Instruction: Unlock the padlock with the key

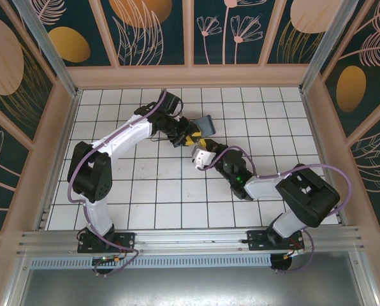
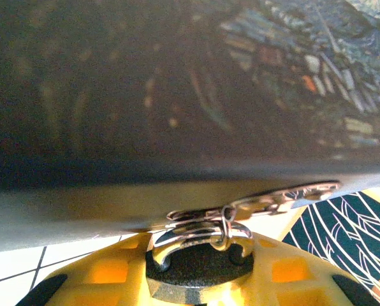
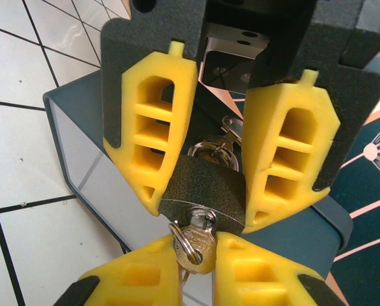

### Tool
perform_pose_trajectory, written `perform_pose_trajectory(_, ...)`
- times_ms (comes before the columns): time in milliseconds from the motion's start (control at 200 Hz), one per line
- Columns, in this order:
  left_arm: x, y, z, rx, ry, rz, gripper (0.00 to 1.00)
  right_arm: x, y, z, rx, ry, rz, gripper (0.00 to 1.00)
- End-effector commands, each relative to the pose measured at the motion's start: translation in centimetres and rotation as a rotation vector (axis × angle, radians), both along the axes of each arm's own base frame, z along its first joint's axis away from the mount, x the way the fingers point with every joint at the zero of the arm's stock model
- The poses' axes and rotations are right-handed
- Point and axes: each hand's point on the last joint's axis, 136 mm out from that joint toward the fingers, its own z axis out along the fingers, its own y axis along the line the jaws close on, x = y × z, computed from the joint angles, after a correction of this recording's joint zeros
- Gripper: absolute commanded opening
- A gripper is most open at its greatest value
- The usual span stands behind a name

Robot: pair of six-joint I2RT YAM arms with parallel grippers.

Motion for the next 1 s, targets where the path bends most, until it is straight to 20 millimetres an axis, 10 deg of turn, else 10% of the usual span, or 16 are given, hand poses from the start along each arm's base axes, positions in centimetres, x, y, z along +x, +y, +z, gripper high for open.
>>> perform_pose_trajectory(0, -0.3, -1.1, 4.5, -0.117, -0.071, -0.027, 0.0, 0.1, 0.4, 1.3, 0.073, 0.04, -0.001, 0.12)
perform_pose_trajectory(736, -0.2, -1.0, 4.2, -0.114, -0.072, -0.017, 0.0, -1.4, 0.1, 0.9, 0.351, 0.316, -0.007, 0.06)
perform_pose_trajectory(996, 0.3, 0.2, 2.9, 0.003, -0.125, -0.045, 0.0, -2.5, -0.5, -1.7, 0.304, 0.441, -0.033, 0.33)
